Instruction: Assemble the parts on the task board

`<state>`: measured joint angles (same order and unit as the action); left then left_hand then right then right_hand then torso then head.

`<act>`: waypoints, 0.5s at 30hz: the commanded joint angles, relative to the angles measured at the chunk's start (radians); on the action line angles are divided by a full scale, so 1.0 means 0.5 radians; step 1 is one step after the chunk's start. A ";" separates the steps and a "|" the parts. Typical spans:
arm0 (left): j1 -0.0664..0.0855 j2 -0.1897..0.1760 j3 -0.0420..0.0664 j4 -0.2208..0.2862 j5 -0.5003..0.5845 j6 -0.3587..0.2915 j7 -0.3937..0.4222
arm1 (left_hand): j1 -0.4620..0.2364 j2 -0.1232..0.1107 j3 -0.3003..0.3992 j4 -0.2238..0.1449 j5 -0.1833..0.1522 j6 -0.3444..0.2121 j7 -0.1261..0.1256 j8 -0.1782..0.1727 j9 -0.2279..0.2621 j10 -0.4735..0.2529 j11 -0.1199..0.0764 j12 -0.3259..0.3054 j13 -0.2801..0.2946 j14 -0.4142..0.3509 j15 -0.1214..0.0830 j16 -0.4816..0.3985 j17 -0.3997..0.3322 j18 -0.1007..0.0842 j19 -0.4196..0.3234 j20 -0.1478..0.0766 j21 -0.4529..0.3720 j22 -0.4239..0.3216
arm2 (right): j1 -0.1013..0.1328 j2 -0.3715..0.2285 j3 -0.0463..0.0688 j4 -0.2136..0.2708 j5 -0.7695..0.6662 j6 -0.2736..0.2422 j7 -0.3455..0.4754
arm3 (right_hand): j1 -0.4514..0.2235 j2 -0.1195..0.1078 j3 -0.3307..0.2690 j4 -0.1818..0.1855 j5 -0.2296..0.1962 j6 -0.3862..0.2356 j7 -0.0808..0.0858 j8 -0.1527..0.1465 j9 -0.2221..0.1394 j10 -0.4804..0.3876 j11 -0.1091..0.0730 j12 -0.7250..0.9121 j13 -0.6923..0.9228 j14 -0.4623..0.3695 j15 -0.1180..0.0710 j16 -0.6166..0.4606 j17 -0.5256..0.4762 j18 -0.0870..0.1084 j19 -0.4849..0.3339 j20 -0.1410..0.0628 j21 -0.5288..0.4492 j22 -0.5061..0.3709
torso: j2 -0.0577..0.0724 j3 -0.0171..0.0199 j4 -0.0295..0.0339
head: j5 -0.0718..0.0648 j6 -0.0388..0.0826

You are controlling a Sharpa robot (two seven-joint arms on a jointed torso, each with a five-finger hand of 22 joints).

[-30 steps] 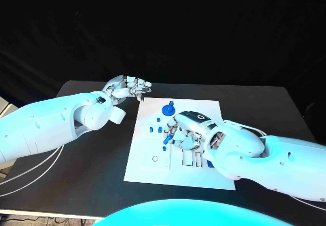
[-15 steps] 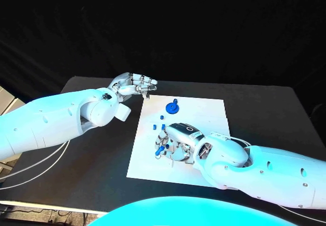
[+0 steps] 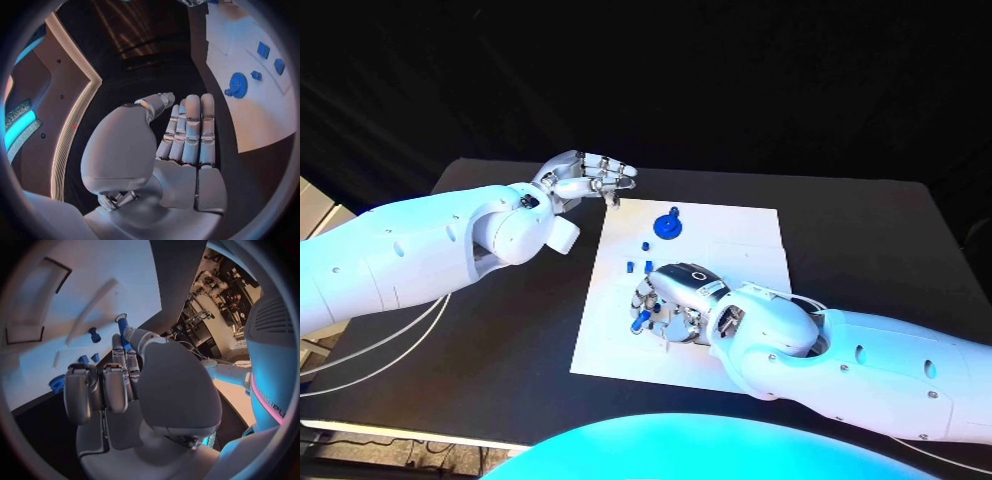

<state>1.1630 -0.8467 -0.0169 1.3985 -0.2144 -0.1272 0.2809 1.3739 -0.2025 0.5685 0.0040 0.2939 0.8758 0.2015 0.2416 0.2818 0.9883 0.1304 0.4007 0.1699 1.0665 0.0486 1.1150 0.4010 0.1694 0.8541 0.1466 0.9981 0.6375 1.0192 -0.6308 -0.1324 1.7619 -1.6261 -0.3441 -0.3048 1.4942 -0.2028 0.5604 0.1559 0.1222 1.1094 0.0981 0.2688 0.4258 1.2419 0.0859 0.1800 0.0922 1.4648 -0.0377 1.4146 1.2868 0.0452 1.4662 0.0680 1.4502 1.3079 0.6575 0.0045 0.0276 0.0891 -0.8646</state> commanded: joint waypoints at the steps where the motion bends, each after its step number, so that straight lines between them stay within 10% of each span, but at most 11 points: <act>1: 0.000 0.000 0.001 0.007 0.014 0.031 0.007 | -0.002 0.023 0.000 -0.014 0.013 -0.003 0.005 -0.003 -0.003 -0.010 0.001 0.006 -0.002 0.005 0.005 -0.008 -0.003 0.031 0.005 0.000 -0.008 -0.003 | -0.004 0.011 -0.003 -0.006 -0.092 0.083 -0.033 | -0.005 0.012 0.006 -0.001 0.008 -0.005 0.012 0.010 0.005 0.121 -0.108 0.003 0.076 0.109 -0.010 0.005 0.000 -0.038 0.132 -0.018 -0.006 0.403 | 0.000 0.0010 0.001 | 0.001 -0.005; 15: 0.000 -0.007 0.001 0.010 0.014 0.033 0.001 | -0.002 0.023 0.000 -0.014 0.013 -0.003 0.005 -0.003 -0.003 -0.010 0.001 0.006 -0.002 0.005 0.005 -0.008 -0.003 0.031 0.005 0.000 -0.008 -0.003 | -0.008 0.038 -0.012 -0.009 -0.223 0.229 -0.124 | -0.012 0.010 0.009 -0.006 0.011 -0.006 0.013 0.012 0.009 0.122 -0.107 -0.001 0.079 0.110 -0.010 0.007 0.003 -0.039 0.133 -0.018 -0.003 0.405 | -0.001 0.0002 0.000 | -0.001 -0.016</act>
<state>1.1629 -0.8506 -0.0171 1.4003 -0.2137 -0.1262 0.2780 1.3739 -0.2025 0.5684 0.0040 0.2939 0.8758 0.2015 0.2416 0.2819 0.9883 0.1304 0.4007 0.1699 1.0665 0.0487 1.1151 0.4011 0.1693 0.8541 0.1466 0.9981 0.6375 1.0186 -0.6131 -0.1351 1.7575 -1.6906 -0.2812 -0.3395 1.4876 -0.2095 0.5602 0.1557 0.1223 1.1083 0.0986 0.2708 0.4302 1.2419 0.0859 0.1802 0.1150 1.4648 -0.0377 1.4145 1.2868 0.0453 1.4662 0.0681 1.4502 1.3077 0.6571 0.0046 0.0276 0.0902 -0.8725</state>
